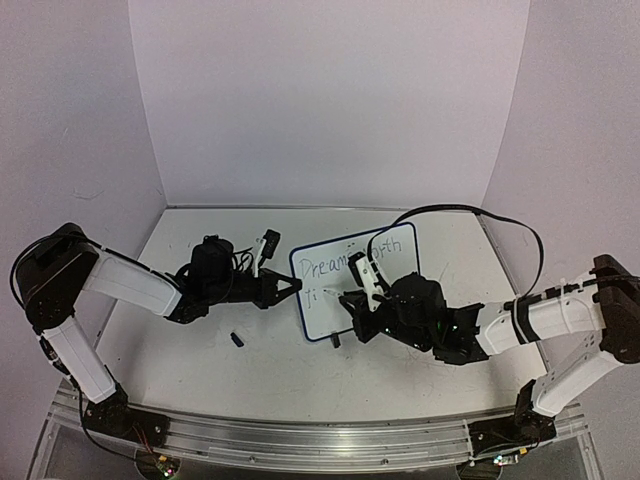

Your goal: Write a sentence on the whiteboard

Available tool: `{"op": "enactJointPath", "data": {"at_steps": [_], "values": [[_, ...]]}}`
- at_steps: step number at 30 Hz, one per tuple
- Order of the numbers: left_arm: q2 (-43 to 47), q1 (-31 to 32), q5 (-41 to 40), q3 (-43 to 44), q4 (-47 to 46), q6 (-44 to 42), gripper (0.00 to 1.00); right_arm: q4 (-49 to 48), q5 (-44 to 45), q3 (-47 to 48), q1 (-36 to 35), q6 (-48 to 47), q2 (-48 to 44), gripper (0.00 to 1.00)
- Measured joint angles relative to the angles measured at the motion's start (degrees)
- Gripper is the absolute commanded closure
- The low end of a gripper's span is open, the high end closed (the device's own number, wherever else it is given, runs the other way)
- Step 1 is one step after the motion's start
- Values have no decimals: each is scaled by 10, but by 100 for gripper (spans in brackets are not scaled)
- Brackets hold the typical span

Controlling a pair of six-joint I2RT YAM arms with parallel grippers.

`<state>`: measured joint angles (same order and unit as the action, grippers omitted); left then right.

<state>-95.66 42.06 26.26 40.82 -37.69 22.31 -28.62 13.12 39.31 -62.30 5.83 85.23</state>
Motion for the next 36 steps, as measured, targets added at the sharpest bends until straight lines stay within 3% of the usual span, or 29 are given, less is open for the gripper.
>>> {"op": "enactJointPath", "data": {"at_steps": [36], "values": [[0,0,0,0,2,0,100,-2,15,28,-1,-2,47,100]]}}
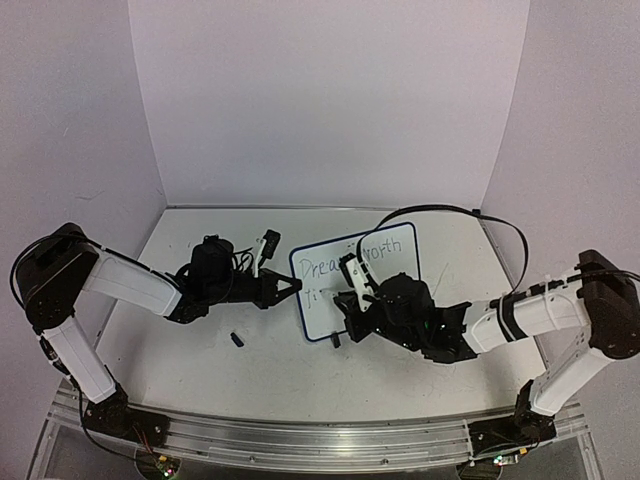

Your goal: Write a sentence on the whiteboard

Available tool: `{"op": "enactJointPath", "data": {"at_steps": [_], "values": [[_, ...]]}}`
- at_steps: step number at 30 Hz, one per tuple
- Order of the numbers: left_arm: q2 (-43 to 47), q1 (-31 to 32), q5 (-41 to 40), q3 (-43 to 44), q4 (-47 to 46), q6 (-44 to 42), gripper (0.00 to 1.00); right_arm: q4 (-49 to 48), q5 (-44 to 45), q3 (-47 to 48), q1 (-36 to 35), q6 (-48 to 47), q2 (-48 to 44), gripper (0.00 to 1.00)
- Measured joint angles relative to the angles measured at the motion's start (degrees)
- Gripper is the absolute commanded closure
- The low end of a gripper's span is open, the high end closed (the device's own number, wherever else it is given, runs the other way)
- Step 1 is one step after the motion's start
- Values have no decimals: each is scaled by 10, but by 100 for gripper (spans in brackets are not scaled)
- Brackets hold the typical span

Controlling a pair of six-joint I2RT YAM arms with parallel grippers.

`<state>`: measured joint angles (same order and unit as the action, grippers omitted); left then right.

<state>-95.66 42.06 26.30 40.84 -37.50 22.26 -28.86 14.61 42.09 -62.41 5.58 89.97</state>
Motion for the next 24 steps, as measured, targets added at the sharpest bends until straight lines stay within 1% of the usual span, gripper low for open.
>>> {"op": "enactJointPath", "data": {"at_steps": [11,24], "values": [[0,0,0,0,0,0,100,5,14,11,0,2,14,100],[0,0,-1,0,0,-3,100,7,9,19,-2,3,20,100]]}}
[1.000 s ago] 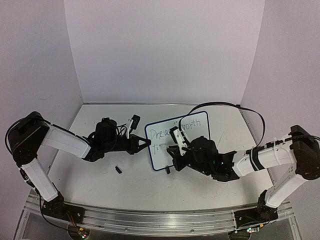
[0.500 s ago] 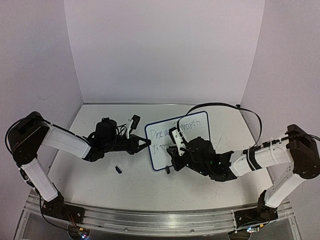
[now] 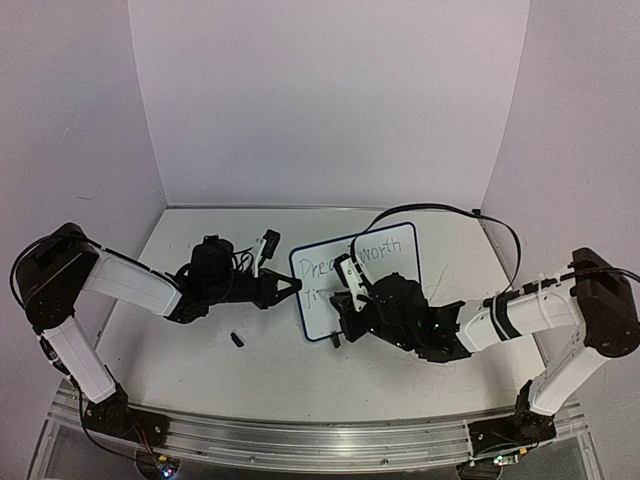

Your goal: Write a sentence on the whiteboard

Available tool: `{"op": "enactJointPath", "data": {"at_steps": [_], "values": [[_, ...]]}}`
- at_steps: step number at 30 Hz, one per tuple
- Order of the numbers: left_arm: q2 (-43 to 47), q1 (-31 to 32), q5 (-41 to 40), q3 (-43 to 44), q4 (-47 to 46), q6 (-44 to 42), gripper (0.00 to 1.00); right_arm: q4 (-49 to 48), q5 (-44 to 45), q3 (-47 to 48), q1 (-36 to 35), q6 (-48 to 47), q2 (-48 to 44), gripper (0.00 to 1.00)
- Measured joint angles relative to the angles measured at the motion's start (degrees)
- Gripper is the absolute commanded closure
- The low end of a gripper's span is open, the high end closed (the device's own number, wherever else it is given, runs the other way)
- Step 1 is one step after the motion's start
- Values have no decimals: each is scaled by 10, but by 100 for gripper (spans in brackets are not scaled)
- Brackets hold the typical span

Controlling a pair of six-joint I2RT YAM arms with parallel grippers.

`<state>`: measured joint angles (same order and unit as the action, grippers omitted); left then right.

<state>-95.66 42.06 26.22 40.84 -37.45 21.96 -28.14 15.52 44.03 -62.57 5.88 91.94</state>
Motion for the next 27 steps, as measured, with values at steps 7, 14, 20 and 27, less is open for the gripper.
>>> {"op": "enactJointPath", "data": {"at_steps": [7,14,20,27], "values": [[0,0,0,0,0,0,100,8,-8,-3,0,8,0,100],[0,0,0,0,0,0,100,17,-12,-10,-2,17,0,100],[0,0,0,0,0,0,100,21,-4,-10,-2,19,-1,100],[0,0,-1,0,0,-1,100,21,9,-9,-4,19,-1,100]]}}
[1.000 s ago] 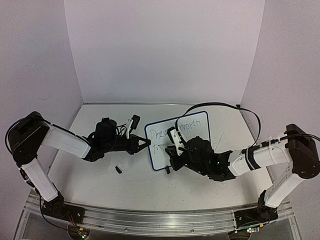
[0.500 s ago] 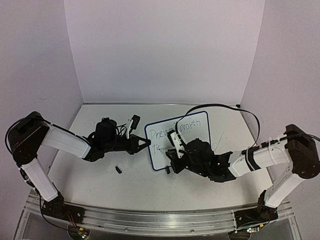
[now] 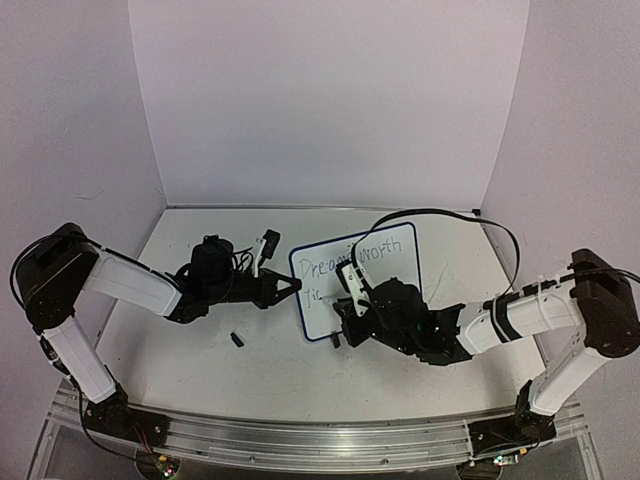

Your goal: Write a sentence on the whiteboard

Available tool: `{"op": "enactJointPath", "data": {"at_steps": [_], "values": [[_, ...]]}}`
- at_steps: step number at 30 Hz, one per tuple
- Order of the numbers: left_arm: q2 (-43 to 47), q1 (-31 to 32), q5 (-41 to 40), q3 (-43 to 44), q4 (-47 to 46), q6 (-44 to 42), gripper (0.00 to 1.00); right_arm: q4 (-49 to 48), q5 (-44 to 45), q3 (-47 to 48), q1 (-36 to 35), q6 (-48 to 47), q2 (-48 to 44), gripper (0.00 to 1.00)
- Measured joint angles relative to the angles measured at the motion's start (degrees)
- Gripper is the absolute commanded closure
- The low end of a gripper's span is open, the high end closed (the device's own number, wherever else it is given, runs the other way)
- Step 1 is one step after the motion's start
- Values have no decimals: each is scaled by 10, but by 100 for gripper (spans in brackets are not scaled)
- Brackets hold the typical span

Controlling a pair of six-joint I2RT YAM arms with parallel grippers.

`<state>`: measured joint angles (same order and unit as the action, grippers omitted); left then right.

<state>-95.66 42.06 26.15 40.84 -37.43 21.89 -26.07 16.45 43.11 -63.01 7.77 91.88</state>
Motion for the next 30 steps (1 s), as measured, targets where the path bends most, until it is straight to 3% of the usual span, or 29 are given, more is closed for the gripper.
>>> {"op": "enactJointPath", "data": {"at_steps": [30], "values": [[0,0,-3,0,0,0,100,0,21,15,0,0,0,100]]}}
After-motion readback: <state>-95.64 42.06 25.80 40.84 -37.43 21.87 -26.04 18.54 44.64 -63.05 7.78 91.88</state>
